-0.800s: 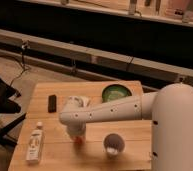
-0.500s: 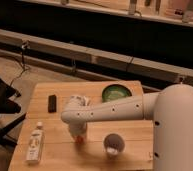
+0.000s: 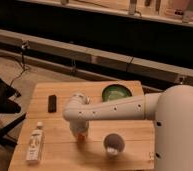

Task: Drag the pepper across the table

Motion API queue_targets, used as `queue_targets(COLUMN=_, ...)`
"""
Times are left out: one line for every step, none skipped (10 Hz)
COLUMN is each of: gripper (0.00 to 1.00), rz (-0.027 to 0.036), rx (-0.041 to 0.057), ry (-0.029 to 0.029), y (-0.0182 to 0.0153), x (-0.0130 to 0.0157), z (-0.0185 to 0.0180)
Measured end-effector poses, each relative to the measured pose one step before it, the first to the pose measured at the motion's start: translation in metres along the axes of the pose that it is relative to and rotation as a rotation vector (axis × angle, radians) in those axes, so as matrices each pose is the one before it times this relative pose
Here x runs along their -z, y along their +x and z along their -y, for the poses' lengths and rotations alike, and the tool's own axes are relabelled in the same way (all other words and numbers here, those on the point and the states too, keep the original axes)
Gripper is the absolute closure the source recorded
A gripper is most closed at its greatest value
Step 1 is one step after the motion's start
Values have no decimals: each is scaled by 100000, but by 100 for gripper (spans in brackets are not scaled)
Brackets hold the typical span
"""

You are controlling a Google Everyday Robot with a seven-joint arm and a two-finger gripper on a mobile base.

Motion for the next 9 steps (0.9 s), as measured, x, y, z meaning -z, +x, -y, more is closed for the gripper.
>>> queue_targets(gripper=100, rz=34, rx=-85, ry=72, y=139, x=5, z=-127)
queue_targets(gripper=100, rz=51, rx=-132, ry=80, y=139, x=2, z=-123)
queue_targets(gripper=100, rz=144, rx=-123, ry=144, y=139, x=14, z=-103)
queue_targets(gripper=100, rz=121, rx=-156, ry=71, y=149, x=7, z=-162)
queue_targets(gripper=100, rz=-26, rx=-112, ry=77, y=133, x=50, z=-82)
queue_targets(gripper=100, rz=294, rx=-88, ry=-14, y=55, x=-46, z=-143)
queue_targets(gripper=100, rz=46, rx=-172, ry=13, y=177, x=26, z=-174)
queue_targets(gripper=100, rz=73, rx=-67, ry=24, y=110, x=13, z=-116)
queue_targets(gripper=100, rz=129, rx=-8, ry=164, y=168, x=41, z=-83)
